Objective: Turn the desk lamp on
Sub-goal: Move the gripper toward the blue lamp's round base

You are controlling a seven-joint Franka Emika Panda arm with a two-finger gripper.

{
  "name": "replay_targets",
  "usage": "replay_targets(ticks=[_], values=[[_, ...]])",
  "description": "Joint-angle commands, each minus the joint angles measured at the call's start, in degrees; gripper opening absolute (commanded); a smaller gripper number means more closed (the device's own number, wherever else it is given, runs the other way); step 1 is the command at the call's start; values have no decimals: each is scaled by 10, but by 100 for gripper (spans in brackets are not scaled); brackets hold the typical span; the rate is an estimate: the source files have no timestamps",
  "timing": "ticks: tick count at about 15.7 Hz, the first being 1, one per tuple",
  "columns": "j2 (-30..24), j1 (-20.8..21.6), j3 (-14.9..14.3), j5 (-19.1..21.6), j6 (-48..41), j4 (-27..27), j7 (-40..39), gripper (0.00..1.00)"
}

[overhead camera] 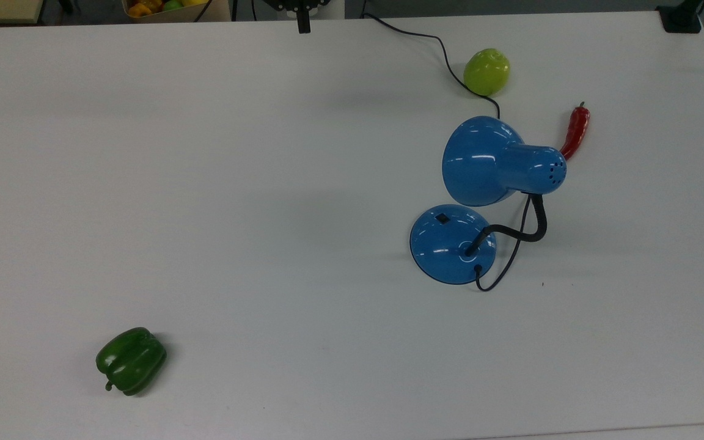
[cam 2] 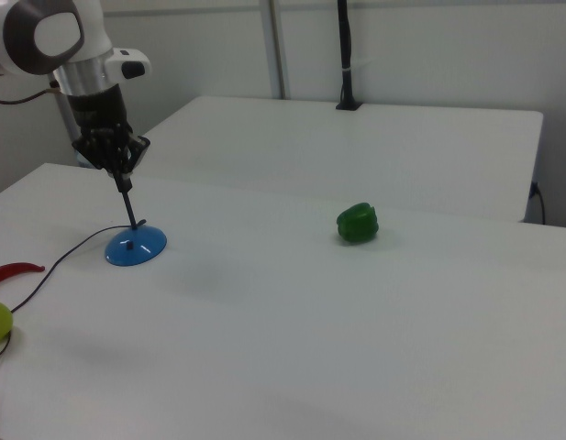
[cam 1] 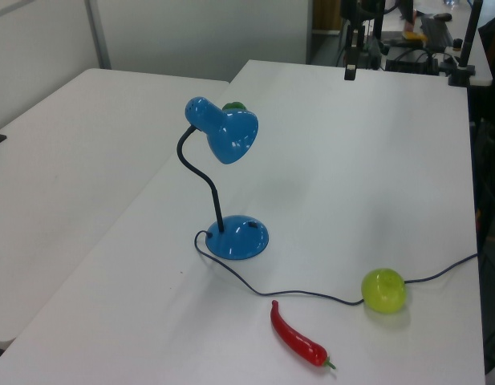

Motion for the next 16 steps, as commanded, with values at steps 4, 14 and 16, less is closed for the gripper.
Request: replay_targets(ticks=[4,14,16], values=[[11,18,-6,4,-6,-1,-5,0],[61,58,-6,2,19,-2,-3,0],[69,67,-6,2,29,-7,-2,0]])
